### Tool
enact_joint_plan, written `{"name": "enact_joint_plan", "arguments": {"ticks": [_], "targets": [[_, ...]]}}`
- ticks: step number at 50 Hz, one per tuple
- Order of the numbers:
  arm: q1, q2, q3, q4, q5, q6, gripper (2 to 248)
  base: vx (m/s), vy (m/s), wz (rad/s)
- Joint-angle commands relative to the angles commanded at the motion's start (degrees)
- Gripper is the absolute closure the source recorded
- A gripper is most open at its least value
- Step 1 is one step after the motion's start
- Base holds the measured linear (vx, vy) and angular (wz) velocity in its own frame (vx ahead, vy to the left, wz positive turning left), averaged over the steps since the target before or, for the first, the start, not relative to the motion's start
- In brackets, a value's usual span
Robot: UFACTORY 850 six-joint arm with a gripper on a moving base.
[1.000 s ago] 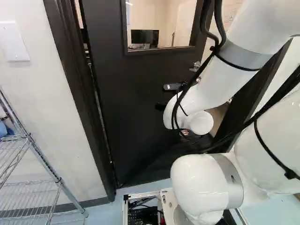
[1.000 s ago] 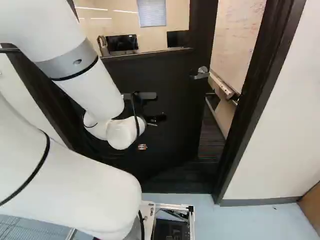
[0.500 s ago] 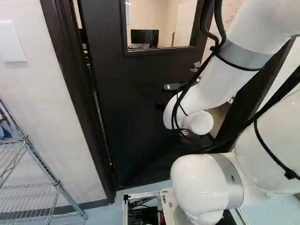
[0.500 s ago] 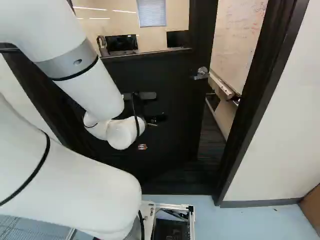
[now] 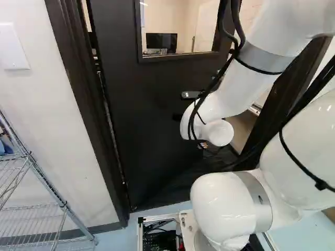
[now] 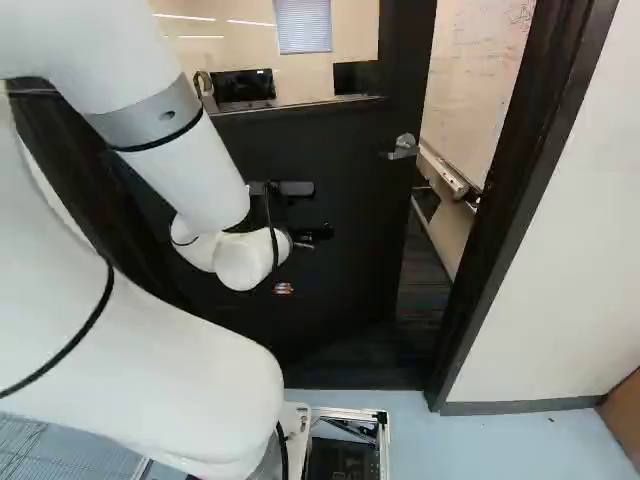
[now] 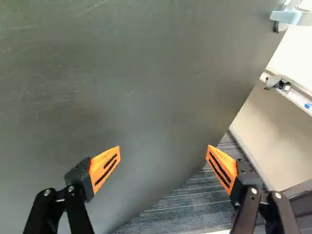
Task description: Open the door and move inside
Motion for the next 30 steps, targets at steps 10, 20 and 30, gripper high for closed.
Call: {"name": "enact_joint_plan", "arguments": {"ticks": [10, 20, 30], "targets": [[1.2, -2.2, -2.0, 2.7, 0.4, 0.0, 3, 0.0, 0.0, 0.0], [2.4, -4.4, -4.0, 6.4, 0.7, 0.0, 3, 0.0, 0.0, 0.0], [3.9, -6.4, -5.9, 10.3, 0.7, 0.0, 3, 0.0, 0.0, 0.0]]}}
